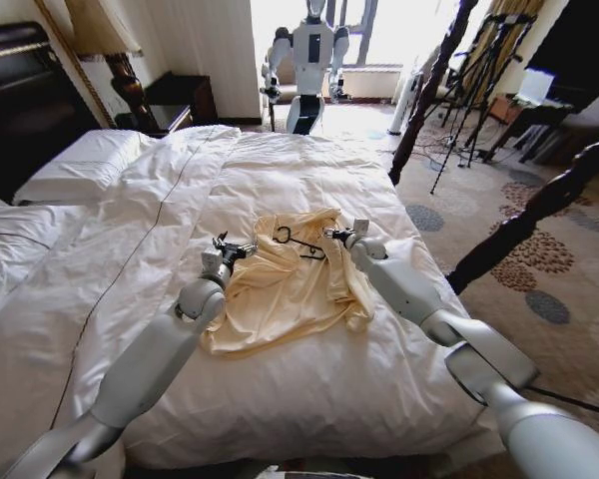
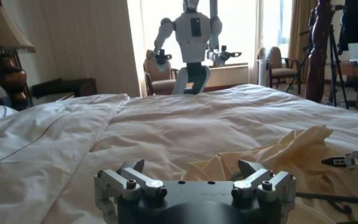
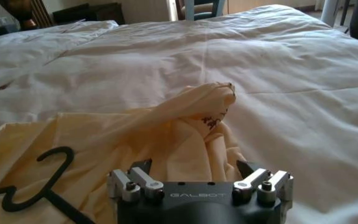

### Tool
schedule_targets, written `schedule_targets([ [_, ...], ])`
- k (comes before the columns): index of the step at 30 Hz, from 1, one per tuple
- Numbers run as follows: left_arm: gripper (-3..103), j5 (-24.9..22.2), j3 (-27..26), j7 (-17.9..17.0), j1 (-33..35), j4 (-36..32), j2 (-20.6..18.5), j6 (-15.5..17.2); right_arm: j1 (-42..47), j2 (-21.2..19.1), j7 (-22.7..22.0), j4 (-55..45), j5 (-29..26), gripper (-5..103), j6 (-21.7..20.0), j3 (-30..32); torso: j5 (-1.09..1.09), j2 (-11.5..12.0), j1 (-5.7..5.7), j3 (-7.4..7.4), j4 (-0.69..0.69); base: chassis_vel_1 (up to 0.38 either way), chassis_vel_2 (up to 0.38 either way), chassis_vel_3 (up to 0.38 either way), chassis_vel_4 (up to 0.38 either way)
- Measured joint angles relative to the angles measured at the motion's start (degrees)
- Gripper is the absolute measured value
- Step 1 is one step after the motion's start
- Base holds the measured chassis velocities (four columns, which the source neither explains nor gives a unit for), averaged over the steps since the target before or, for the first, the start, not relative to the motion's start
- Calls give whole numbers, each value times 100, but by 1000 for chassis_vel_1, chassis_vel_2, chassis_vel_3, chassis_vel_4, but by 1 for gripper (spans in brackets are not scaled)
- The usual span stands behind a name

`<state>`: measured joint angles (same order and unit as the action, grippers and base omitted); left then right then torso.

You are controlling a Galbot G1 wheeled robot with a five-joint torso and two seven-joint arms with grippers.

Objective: Pick up the clothes from the bed and hang them on the clothes hanger.

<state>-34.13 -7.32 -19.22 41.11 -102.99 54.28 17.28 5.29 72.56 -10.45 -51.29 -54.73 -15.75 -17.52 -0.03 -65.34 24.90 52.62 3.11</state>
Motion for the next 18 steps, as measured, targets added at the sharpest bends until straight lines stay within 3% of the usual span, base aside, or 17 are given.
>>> schedule_targets([
  [4,100,-4,-16,-2,1,40,1,-19,18,-52,-7,-50,-8,80,2,-31,0,0,1,0,1,0,0,0,0],
  [7,100,-36,-33,-11,-1,87,23,-26,38,-140,-13,-122,-30,63,-5,-73,0,0,0,0,1,0,0,0,0],
  [13,100,-80,-32,-31,-47,135,42,-27,97,-209,-52,-240,-45,46,-9,-140,0,0,1,0,1,0,0,0,0],
  [18,100,-99,-35,-38,-62,162,59,-40,174,-357,-164,-468,-51,25,57,-240,1,-1,0,0,0,0,0,0,0],
])
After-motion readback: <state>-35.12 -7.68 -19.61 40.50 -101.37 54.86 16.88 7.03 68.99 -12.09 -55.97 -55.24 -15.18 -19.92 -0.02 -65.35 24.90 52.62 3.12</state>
